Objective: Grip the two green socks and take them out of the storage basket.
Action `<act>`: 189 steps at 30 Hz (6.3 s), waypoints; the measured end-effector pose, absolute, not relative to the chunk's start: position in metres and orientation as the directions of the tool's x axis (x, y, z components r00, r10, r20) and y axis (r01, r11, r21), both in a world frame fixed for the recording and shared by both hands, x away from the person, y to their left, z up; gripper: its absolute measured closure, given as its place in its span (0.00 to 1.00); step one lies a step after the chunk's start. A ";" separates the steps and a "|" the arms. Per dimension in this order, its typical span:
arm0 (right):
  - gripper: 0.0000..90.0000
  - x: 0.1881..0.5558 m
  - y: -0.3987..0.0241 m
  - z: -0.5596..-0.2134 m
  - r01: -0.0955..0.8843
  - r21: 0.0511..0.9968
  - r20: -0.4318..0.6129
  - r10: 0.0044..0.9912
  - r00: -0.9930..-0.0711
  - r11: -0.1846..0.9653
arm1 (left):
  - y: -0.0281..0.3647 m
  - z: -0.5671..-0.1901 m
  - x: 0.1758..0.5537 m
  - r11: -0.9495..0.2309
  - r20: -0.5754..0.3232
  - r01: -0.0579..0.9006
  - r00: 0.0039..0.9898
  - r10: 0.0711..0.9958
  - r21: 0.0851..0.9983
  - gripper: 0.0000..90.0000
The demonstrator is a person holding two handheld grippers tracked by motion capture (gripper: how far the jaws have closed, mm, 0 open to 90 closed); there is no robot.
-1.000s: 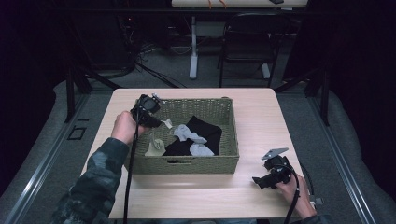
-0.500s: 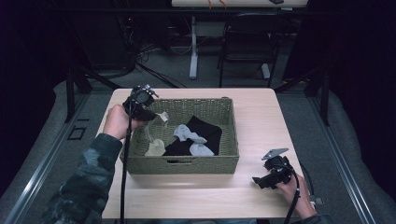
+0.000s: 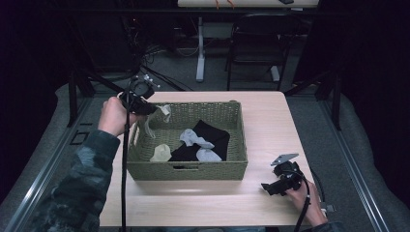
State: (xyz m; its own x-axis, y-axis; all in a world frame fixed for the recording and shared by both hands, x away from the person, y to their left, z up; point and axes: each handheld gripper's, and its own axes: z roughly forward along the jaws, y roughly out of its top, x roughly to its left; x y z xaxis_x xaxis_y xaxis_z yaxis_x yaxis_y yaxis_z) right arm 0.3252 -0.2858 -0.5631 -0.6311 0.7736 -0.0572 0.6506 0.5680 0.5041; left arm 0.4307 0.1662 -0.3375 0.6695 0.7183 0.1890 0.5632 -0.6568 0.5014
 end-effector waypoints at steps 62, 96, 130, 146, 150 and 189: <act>0.02 0.325 -0.286 -0.564 0.660 0.506 -0.044 0.781 -0.623 0.555 | 0.320 -0.435 0.435 -0.369 0.095 0.815 0.366 0.926 0.446 0.98; 0.02 0.325 -0.286 -0.565 0.659 0.511 -0.045 0.783 -0.621 0.552 | 0.332 -0.506 0.431 -0.258 -0.045 0.842 0.316 0.948 0.474 0.47; 0.02 0.324 -0.285 -0.565 0.654 0.519 -0.038 0.780 -0.625 0.550 | 0.209 -0.417 0.432 -0.463 0.038 0.699 0.531 0.846 0.544 0.04; 0.02 0.324 -0.285 -0.566 0.654 0.521 -0.036 0.780 -0.624 0.548 | 0.167 -0.463 0.456 -0.521 0.005 0.727 0.581 0.814 0.448 0.08; 0.02 0.324 -0.285 -0.565 0.655 0.518 -0.033 0.779 -0.627 0.549 | 0.163 -0.471 0.460 -0.526 -0.009 0.735 0.585 0.811 0.429 0.11; 0.02 0.322 -0.288 -0.565 0.664 0.521 -0.029 0.788 -0.615 0.537 | 0.149 -0.536 0.487 -0.579 -0.068 0.804 0.591 0.804 0.137 0.46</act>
State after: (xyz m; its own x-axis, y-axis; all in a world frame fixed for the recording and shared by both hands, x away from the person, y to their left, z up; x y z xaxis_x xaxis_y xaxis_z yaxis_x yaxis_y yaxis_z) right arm 0.3221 -0.2881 -0.5648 -0.6146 0.7883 -0.0290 0.6639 0.5368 0.5206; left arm 0.4870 0.1486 -0.5359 0.5911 0.8038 -0.0678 0.8035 -0.5793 0.1369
